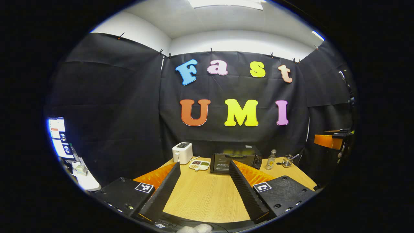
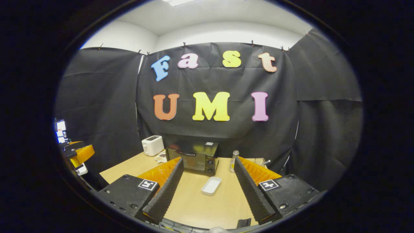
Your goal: Open the electric oven with the left hand, put the food in, and close the electric oven.
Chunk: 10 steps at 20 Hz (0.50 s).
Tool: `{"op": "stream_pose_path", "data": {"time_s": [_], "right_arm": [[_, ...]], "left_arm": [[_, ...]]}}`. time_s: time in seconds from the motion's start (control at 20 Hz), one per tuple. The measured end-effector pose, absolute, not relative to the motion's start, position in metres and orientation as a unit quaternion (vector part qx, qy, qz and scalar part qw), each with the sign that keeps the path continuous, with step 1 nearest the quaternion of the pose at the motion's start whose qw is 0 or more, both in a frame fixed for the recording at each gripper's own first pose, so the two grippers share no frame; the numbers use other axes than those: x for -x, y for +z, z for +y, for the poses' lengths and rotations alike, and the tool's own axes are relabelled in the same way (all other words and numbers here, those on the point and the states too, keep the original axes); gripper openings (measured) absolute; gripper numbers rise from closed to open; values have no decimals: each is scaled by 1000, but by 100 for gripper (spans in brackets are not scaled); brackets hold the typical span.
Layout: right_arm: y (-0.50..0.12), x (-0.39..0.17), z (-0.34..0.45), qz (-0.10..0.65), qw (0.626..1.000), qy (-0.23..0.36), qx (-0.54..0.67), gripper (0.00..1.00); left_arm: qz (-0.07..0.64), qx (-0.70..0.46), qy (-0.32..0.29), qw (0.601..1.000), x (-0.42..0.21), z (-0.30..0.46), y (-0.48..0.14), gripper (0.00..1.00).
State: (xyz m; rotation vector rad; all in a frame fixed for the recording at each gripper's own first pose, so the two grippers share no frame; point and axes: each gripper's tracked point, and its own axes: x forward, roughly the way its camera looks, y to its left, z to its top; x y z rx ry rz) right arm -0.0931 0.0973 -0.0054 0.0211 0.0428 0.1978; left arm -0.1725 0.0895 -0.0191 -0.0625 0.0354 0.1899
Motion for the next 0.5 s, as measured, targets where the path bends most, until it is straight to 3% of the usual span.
{"op": "stream_pose_path", "data": {"time_s": [0.45,0.5], "right_arm": [[-6,92,92,21,995,91,-15,97],[-6,91,91,22,996,90,-15,97]], "left_arm": [[22,26,88,996,165,85,-20,96],[23,27,87,996,165,84,-20,87]]}}
